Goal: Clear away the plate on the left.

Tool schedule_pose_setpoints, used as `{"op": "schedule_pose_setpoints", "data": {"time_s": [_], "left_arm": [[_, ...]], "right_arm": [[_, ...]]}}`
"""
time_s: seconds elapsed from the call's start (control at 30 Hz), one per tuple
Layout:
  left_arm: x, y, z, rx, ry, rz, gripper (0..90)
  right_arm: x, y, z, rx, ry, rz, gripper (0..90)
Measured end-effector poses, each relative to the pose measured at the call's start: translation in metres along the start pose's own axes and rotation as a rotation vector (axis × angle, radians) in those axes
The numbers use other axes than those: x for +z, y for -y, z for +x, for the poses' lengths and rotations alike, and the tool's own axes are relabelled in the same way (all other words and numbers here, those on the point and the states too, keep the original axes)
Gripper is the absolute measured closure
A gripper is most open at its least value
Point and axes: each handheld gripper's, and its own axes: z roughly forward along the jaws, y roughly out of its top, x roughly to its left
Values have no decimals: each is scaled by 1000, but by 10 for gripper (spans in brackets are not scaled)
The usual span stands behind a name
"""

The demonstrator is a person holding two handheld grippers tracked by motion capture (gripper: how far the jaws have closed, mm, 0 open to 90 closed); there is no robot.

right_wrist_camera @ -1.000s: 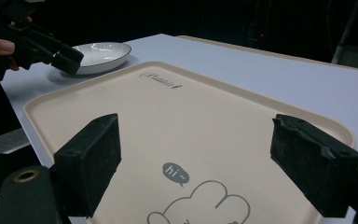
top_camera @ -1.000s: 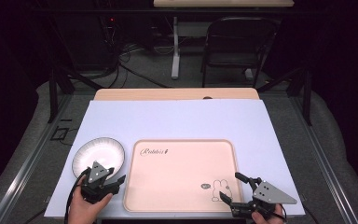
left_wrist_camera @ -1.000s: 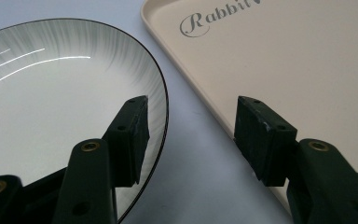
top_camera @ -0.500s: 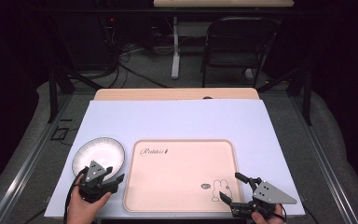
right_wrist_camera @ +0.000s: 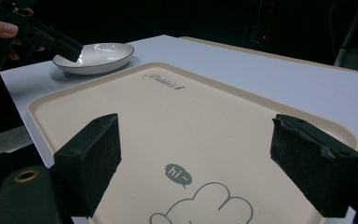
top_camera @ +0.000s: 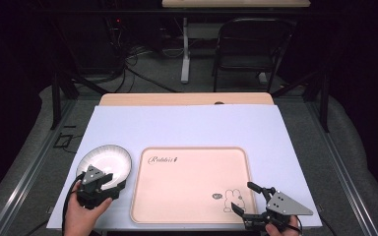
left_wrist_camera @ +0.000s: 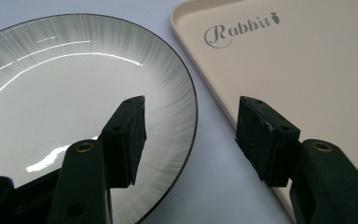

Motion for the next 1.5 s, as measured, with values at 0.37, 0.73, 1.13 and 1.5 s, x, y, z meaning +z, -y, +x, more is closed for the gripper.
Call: {"op": "schedule_pose_setpoints", "data": {"time_s": [0.37,0.73,1.13,1.5], "left_arm": [[-4,-10,9,-43,-13,19,405],[-6,-23,27,-78,-19,70,384],[-8,-35,61,-171,-53,100,382],[-8,-40,81,-228,-70,119,382]], "right_arm": [[0,0,1,-2,-3,2,154],[0,0,1,-2,-4,2,154],[1,0,1,-1,-3,2,154],[1,0,1,-3,-4,3,154]]}}
